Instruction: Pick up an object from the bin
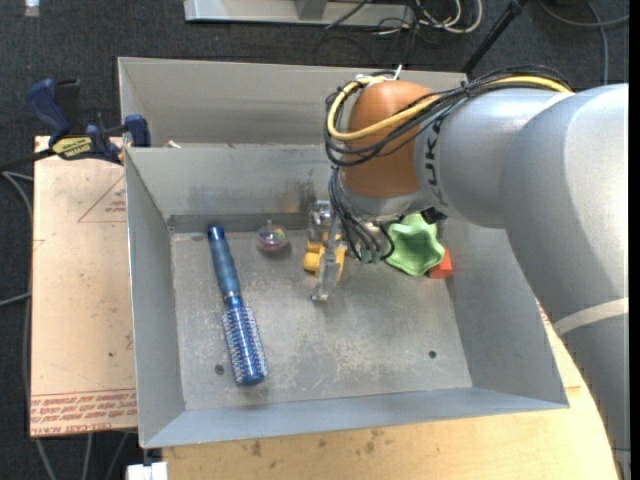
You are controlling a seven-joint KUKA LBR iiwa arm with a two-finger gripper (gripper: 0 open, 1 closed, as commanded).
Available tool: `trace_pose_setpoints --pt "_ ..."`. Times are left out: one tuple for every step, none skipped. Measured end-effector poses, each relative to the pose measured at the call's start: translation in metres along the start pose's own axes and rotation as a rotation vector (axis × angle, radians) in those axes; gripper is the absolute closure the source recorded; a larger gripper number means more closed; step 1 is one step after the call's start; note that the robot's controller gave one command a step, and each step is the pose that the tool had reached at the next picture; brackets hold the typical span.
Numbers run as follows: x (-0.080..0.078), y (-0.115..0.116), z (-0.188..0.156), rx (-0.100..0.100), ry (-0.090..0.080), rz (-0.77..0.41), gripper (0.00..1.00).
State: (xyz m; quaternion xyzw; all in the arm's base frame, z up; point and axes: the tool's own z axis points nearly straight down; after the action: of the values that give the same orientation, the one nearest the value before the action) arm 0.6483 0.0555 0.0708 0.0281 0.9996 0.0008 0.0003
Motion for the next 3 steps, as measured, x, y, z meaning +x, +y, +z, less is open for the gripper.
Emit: trace_pose_setpoints --pt "-0.001 0.002 -0.004 -0.001 -0.004 -0.001 1.0" --pt "0.09 0.07 -0.104 -0.005 -0.004 0.065 1.0" --pt "0.089 0.065 -0.099 0.0 0.0 0.072 0.0"
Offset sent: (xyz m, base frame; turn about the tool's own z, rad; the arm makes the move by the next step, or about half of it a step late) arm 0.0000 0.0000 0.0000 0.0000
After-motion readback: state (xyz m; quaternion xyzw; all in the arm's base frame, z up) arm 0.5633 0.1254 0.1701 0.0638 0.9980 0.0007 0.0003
